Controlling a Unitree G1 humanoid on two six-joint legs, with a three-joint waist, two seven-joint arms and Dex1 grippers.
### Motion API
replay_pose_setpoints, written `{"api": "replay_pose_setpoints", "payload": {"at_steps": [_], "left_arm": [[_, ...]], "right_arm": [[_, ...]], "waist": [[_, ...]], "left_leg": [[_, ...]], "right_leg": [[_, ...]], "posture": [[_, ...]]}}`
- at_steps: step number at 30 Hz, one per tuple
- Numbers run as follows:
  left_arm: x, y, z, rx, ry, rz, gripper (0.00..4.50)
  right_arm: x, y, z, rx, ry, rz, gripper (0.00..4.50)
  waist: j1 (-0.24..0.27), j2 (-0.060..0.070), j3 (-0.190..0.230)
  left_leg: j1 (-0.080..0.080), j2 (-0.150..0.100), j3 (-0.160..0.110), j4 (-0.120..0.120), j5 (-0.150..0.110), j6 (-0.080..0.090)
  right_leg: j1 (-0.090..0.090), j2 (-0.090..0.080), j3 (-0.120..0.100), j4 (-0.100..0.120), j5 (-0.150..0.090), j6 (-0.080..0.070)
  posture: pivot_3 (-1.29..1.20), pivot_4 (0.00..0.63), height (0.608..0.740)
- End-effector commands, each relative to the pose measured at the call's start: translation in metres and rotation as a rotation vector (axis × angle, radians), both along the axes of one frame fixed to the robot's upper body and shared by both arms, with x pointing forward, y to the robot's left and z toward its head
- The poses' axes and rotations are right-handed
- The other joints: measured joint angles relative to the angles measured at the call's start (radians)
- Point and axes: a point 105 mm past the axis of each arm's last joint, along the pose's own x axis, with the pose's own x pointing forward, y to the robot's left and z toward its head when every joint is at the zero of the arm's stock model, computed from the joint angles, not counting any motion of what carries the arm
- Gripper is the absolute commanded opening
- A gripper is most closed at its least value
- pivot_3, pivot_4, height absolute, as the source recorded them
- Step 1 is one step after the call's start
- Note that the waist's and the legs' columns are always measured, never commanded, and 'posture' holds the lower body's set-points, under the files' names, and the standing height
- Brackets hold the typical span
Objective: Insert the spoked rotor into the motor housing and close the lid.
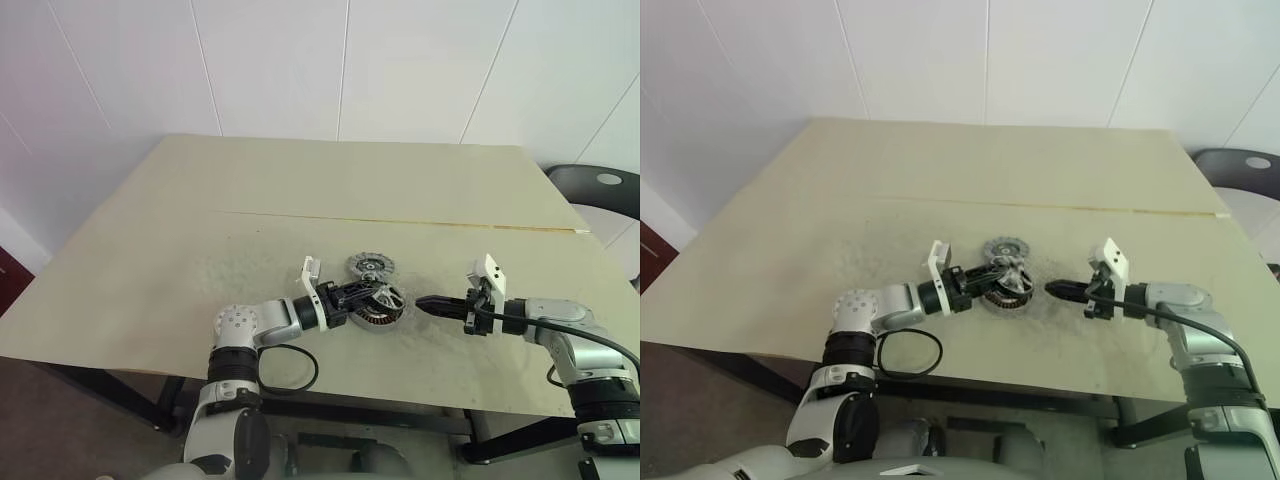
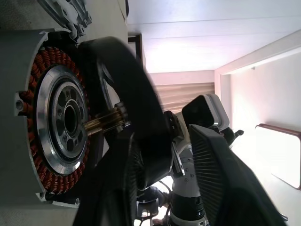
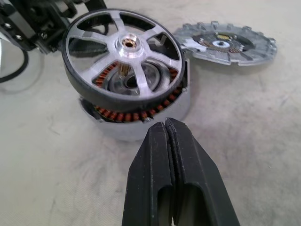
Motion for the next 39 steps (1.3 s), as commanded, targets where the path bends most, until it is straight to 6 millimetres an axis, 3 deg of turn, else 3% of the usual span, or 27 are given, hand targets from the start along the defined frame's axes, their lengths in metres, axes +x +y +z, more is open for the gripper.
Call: {"api": "replay_pose_setpoints", "payload": {"at_steps": [1, 3, 14, 21, 25, 30, 33, 39], "left_arm": [[0.004, 0.006, -0.002, 0.047, -0.015, 0.025, 3.21], [0.004, 0.008, -0.001, 0.062, -0.029, 0.024, 3.81], [0.016, 0.03, 0.012, 0.173, -0.111, 0.08, 3.81], [0.015, 0.025, 0.029, 0.248, -0.245, 0.066, 3.81], [0.016, 0.025, 0.028, 0.373, -0.392, 0.077, 3.81], [0.017, 0.037, 0.04, 0.494, -0.816, 0.184, 2.69], [0.023, 0.052, 0.044, 0.512, -0.955, 0.292, 1.82], [0.017, 0.068, 0.041, 0.58, -1.166, 0.297, 0.03]], "right_arm": [[0.007, 0.004, 0.01, 0.007, -0.05, 0.012, 0.0], [0.007, 0.005, 0.01, 0.007, -0.051, 0.012, 0.0], [0.009, 0.007, 0.006, 0.008, -0.048, 0.008, 0.0], [0.009, 0.01, 0.003, 0.013, -0.043, 0.01, 0.0], [0.009, 0.012, 0.003, 0.017, -0.042, 0.015, 0.0], [0.008, 0.013, 0.004, 0.021, -0.044, 0.021, 0.0], [0.008, 0.016, 0.005, 0.025, -0.049, 0.029, 0.0], [0.01, 0.024, 0.011, 0.033, -0.068, 0.058, 0.0]], "waist": [[-0.001, 0.0, 0.0], [-0.002, 0.0, 0.0], [0.0, 0.0, 0.0], [0.002, 0.0, 0.0], [0.003, 0.0, 0.0], [-0.003, 0.002, -0.001], [0.0, 0.003, -0.001], [0.003, 0.003, -0.001]], "left_leg": [[0.0, 0.0, 0.0, 0.0, 0.0, 0.0], [0.0, 0.0, 0.0, 0.0, 0.0, 0.0], [0.0, 0.0, 0.0, 0.0, 0.0, 0.0], [0.0, 0.0, 0.0, 0.0, 0.0, 0.0], [0.0, 0.0, 0.0, 0.0, 0.0, 0.0], [0.0, 0.0, 0.001, -0.002, 0.0, -0.001], [0.0, 0.0, 0.001, -0.002, 0.0, -0.001], [0.0, 0.0, 0.001, -0.003, 0.0, 0.0]], "right_leg": [[0.0, 0.0, 0.0, 0.0, 0.0, 0.0], [0.0, 0.0, 0.0, 0.0, 0.0, 0.0], [0.0, 0.0, 0.0, 0.0, 0.0, 0.0], [0.0, 0.0, 0.0, 0.0, 0.0, 0.0], [0.0, 0.0, 0.0, 0.0, 0.0, 0.0], [0.0, 0.0, 0.0, 0.0, 0.0, 0.0], [0.0, 0.0, 0.0, -0.001, 0.0, -0.001], [0.0, 0.0, 0.0, -0.003, 0.0, -0.001]], "posture": [[0.0, 0.0, 0.74], [0.0, 0.0, 0.74], [0.0, 0.0, 0.74], [0.0, 0.0, 0.74], [0.0, 0.0, 0.74], [0.0, 0.0, 0.74], [0.0, 0.0, 0.74], [0.0, 0.0, 0.74]]}}
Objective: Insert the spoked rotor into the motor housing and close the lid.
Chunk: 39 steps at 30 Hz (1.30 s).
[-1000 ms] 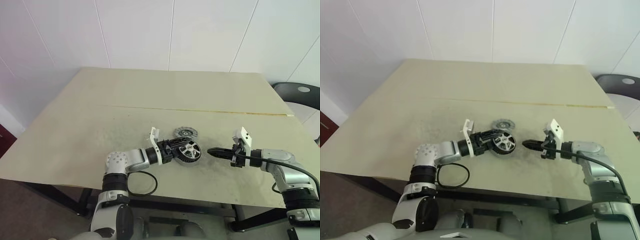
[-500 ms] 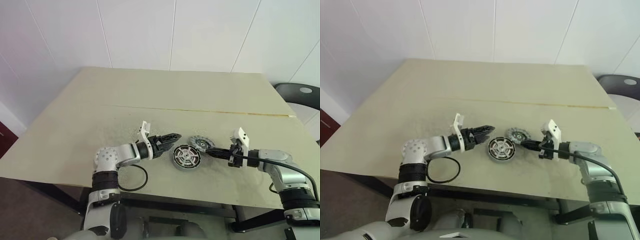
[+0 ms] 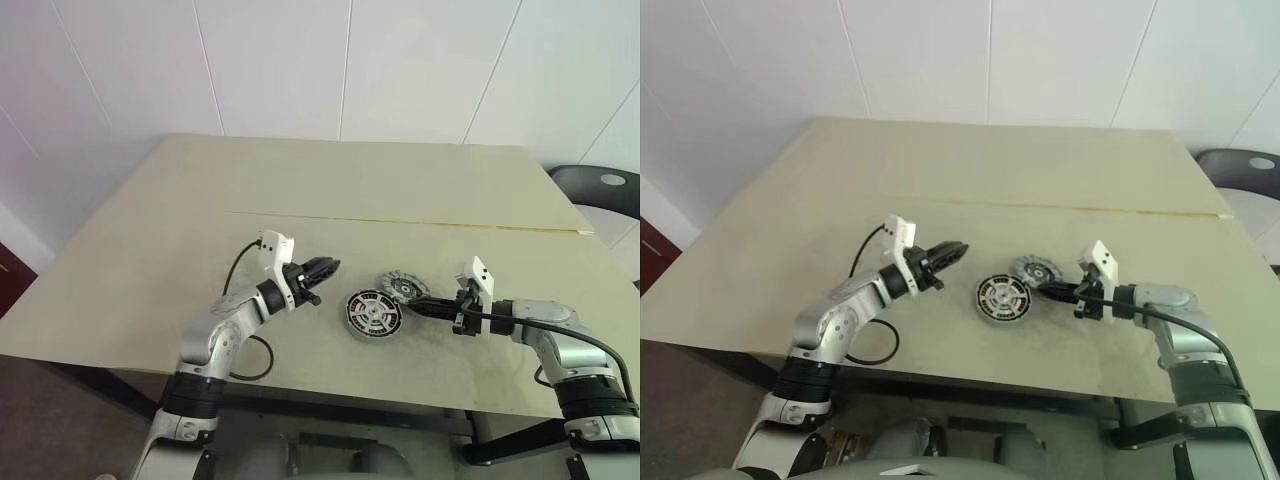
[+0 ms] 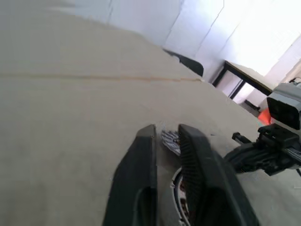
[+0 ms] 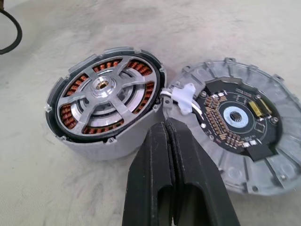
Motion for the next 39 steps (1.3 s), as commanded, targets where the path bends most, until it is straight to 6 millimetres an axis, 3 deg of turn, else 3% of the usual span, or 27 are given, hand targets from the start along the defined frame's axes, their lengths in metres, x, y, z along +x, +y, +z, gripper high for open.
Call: {"api": "replay_pose_setpoints", "payload": {"at_steps": [1, 5, 9, 14, 18, 25, 29, 30, 39], "left_arm": [[-0.005, 0.004, 0.005, 0.124, -0.195, -0.024, 0.03], [-0.007, 0.018, 0.002, 0.304, -0.422, 0.005, 0.03], [-0.01, 0.029, -0.016, 0.372, -0.41, -0.051, 0.03], [-0.008, 0.033, -0.017, 0.367, -0.415, -0.032, 0.03], [-0.006, 0.031, -0.022, 0.369, -0.403, -0.018, 0.0], [-0.006, 0.032, -0.034, 0.402, -0.386, 0.003, 0.0], [-0.004, 0.032, -0.027, 0.385, -0.402, 0.014, 0.0], [-0.003, 0.032, -0.024, 0.377, -0.41, 0.016, 0.0], [-0.016, 0.026, 0.009, 0.288, -0.482, -0.044, 0.0]], "right_arm": [[0.006, 0.016, 0.02, 0.024, -0.081, 0.058, 0.0], [0.004, 0.037, 0.032, 0.014, -0.129, 0.153, 0.0], [-0.003, 0.056, 0.05, -0.046, -0.192, 0.293, 0.0], [-0.011, 0.059, 0.057, -0.181, -0.226, 0.418, 0.0], [-0.011, 0.05, 0.049, -0.391, -0.264, 0.499, 0.9], [-0.014, 0.042, 0.041, -0.634, -0.344, 0.649, 3.08], [-0.013, 0.045, 0.041, -0.732, -0.408, 0.724, 4.32], [-0.012, 0.047, 0.042, -0.744, -0.42, 0.736, 4.49], [-0.01, 0.046, 0.041, -0.845, -0.482, 0.796, 4.49]], "waist": [[0.0, 0.0, 0.0], [-0.002, 0.001, 0.0], [0.001, 0.001, 0.0], [0.002, 0.001, 0.0], [0.001, 0.001, 0.0], [0.001, 0.001, 0.0], [0.001, 0.001, 0.0], [0.001, 0.002, 0.0], [0.0, 0.002, 0.0]], "left_leg": [[0.0, 0.0, 0.0, 0.0, 0.0, 0.0], [0.0, 0.0, 0.0, -0.002, 0.0, 0.0], [-0.001, 0.0, 0.0, -0.002, 0.0, 0.0], [-0.002, 0.0, 0.0, -0.002, -0.001, 0.002], [-0.002, 0.0, 0.001, -0.002, -0.001, 0.002], [-0.002, 0.0, 0.001, -0.002, -0.001, 0.002], [-0.002, 0.0, 0.001, -0.001, -0.001, 0.002], [-0.002, 0.0, 0.001, -0.001, -0.001, 0.002], [-0.001, 0.0, 0.001, -0.001, -0.001, 0.002]], "right_leg": [[0.0, 0.0, 0.0, -0.001, 0.0, 0.0], [-0.001, 0.0, 0.0, -0.001, 0.0, 0.0], [-0.005, 0.0, 0.0, -0.001, 0.0, 0.0], [-0.005, -0.001, 0.0, -0.003, 0.0, 0.0], [-0.006, -0.001, 0.0, -0.003, 0.0, 0.0], [-0.006, -0.001, 0.0, -0.003, 0.0, 0.0], [-0.006, -0.001, 0.0, -0.003, 0.0, 0.0], [-0.006, -0.001, 0.0, -0.002, 0.0, 0.0], [-0.005, -0.001, 0.0, -0.002, 0.001, 0.0]], "posture": [[0.0, 0.0, 0.74], [0.0, 0.0, 0.74], [0.0, 0.0, 0.74], [0.0, 0.0, 0.74], [0.0, 0.0, 0.74], [0.0, 0.0, 0.74], [0.0, 0.0, 0.74], [0.0, 0.0, 0.74], [0.0, 0.0, 0.74]]}}
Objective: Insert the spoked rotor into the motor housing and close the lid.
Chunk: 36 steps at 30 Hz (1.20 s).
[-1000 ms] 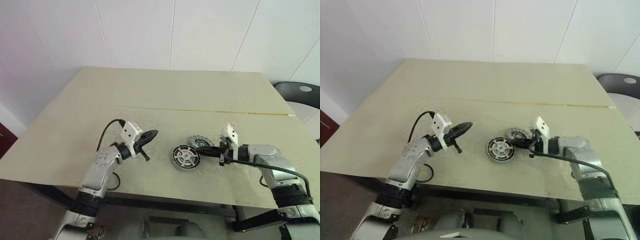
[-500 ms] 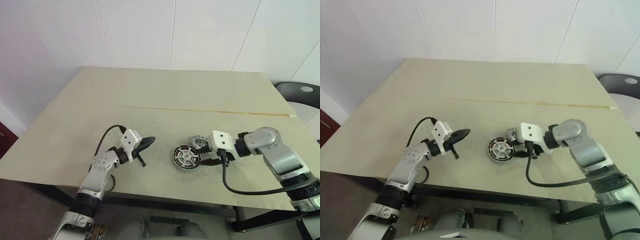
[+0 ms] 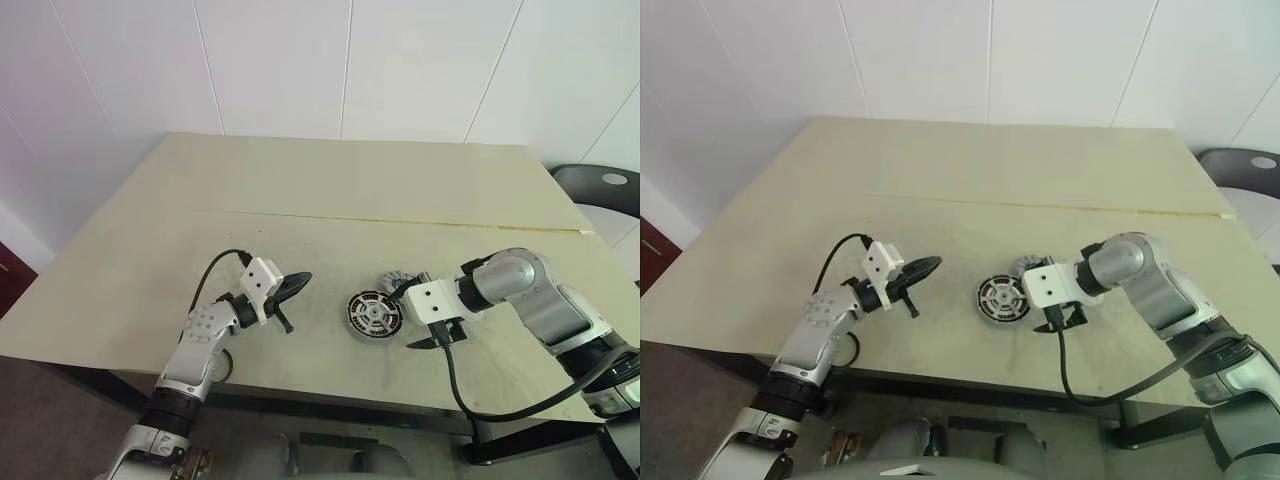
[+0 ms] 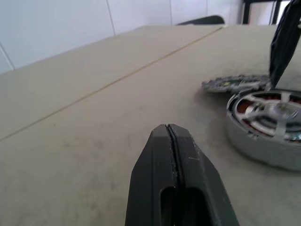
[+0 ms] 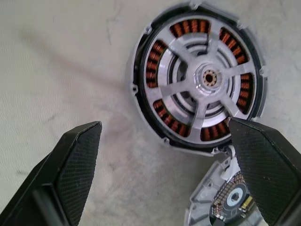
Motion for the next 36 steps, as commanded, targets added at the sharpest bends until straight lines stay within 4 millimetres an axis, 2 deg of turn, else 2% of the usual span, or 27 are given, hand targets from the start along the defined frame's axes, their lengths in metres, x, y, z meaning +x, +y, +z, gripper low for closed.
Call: {"api": "replay_pose_setpoints", "payload": {"at_steps": [1, 8, 13, 16, 20, 24, 35, 36], "left_arm": [[-0.003, 0.001, 0.028, -0.046, -0.066, -0.022, 0.0], [-0.002, 0.005, 0.022, -0.008, -0.049, -0.009, 0.0], [-0.001, 0.006, 0.013, 0.008, -0.034, 0.013, 0.0], [0.0, 0.006, 0.009, 0.033, -0.03, 0.019, 0.0], [0.001, 0.005, 0.008, 0.038, -0.033, 0.024, 0.0], [0.003, 0.007, 0.01, 0.042, -0.043, 0.036, 0.0], [0.005, 0.004, 0.01, 0.049, -0.049, 0.03, 0.0], [0.006, 0.003, 0.009, 0.049, -0.05, 0.029, 0.0]], "right_arm": [[0.001, 0.002, 0.011, -0.044, -0.072, 0.063, 4.49], [-0.004, 0.006, 0.019, -0.1, -0.114, 0.147, 4.49], [0.002, 0.007, 0.013, -0.118, -0.136, 0.136, 4.49], [0.016, 0.006, 0.003, -0.142, -0.19, 0.115, 3.91], [0.024, 0.005, -0.008, -0.132, -0.197, 0.084, 2.65], [0.027, 0.004, -0.01, -0.12, -0.189, 0.071, 1.47], [0.026, 0.004, -0.003, -0.114, -0.198, 0.084, 1.47], [0.025, 0.004, -0.003, -0.114, -0.194, 0.086, 1.3]], "waist": [[0.0, 0.0, 0.0], [0.0, 0.0, 0.0], [0.0, 0.0, 0.0], [0.0, 0.0, 0.0], [0.0, 0.0, 0.0], [-0.001, 0.0, 0.0], [0.0, 0.0, 0.0], [0.0, 0.0, 0.0]], "left_leg": [[0.0, 0.0, 0.0, 0.0, 0.0, 0.0], [0.001, 0.0, 0.0, 0.002, 0.0, 0.0], [0.001, 0.0, 0.0, 0.002, 0.0, 0.0], [0.001, 0.0, 0.0, 0.002, 0.0, 0.0], [0.001, 0.0, 0.0, 0.003, 0.0, 0.0], [0.002, 0.0, 0.0, 0.004, 0.0, 0.0], [0.008, 0.0, 0.0, 0.004, 0.0, 0.0], [0.008, 0.0, 0.0, 0.004, 0.0, 0.0]], "right_leg": [[0.0, 0.0, 0.0, 0.0, 0.0, 0.0], [0.001, 0.0, 0.0, 0.001, 0.0, 0.0], [0.002, 0.0, 0.0, 0.002, 0.0, 0.0], [0.002, 0.0, 0.0, 0.002, 0.0, 0.0], [0.001, 0.0, 0.0, 0.003, 0.0, 0.0], [0.002, 0.0, 0.0, 0.005, 0.0, 0.0], [0.008, 0.0, 0.0, 0.005, 0.0, 0.0], [0.007, 0.0, 0.0, 0.005, 0.0, 0.0]], "posture": [[0.0, 0.0, 0.74], [0.0, 0.0, 0.74], [0.0, 0.0, 0.74], [0.0, 0.0, 0.74], [0.0, 0.0, 0.74], [0.0, 0.0, 0.74], [0.0, 0.0, 0.74], [0.0, 0.0, 0.74]]}}
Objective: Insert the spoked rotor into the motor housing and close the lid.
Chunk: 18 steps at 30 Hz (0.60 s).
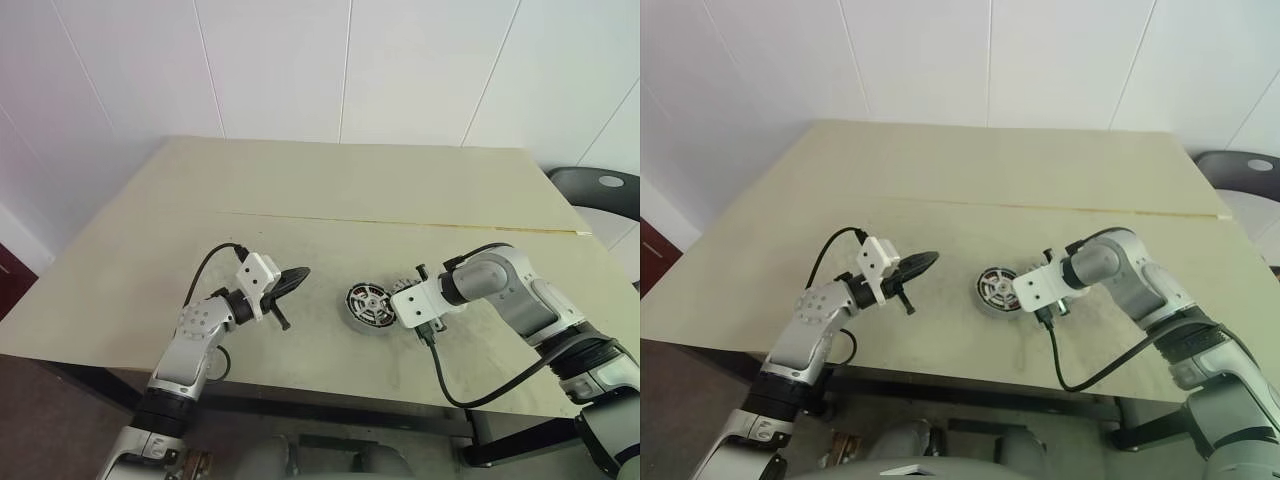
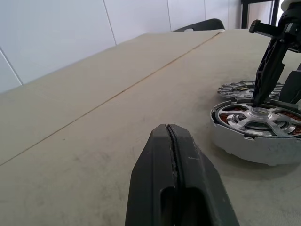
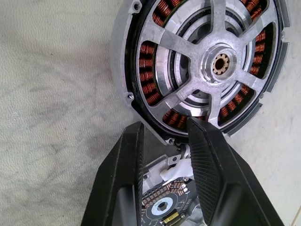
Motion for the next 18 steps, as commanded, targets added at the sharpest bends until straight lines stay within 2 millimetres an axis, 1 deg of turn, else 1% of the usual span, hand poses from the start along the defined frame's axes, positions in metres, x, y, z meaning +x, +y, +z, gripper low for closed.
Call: {"api": "replay_pose_setpoints", "payload": {"at_steps": [1, 5, 13, 18], "left_arm": [[0.003, -0.006, 0.011, -0.004, -0.055, -0.013, 0.0], [0.003, -0.007, 0.01, -0.003, -0.055, -0.014, 0.0], [0.002, -0.007, 0.008, 0.005, -0.054, -0.01, 0.0], [0.003, -0.008, 0.006, 0.01, -0.051, -0.014, 0.0]], "right_arm": [[0.0, 0.0, 0.01, 0.003, -0.02, 0.014, 1.1], [-0.001, 0.0, 0.011, 0.005, -0.024, 0.015, 0.14], [0.003, -0.001, 0.013, -0.003, -0.037, 0.022, 0.14], [-0.011, 0.005, 0.021, -0.044, -0.008, 0.152, 0.14]], "waist": [[0.0, 0.0, 0.0], [-0.001, 0.0, 0.0], [0.0, 0.0, 0.0], [0.001, 0.0, 0.0]], "left_leg": [[0.0, 0.0, 0.0, 0.0, 0.0, 0.0], [0.0, 0.0, 0.0, 0.0, 0.0, 0.0], [0.0, 0.0, 0.0, 0.0, 0.0, 0.0], [0.0, 0.0, 0.0, 0.0, 0.0, 0.0]], "right_leg": [[0.0, 0.0, 0.0, 0.0, 0.0, 0.0], [0.0, 0.0, 0.0, 0.0, 0.0, 0.0], [0.0, 0.0, 0.0, 0.0, 0.0, 0.0], [0.0, 0.0, 0.0, 0.0, 0.0, 0.0]], "posture": [[0.0, 0.0, 0.74], [0.0, 0.0, 0.74], [0.0, 0.0, 0.74], [0.0, 0.0, 0.74]]}}
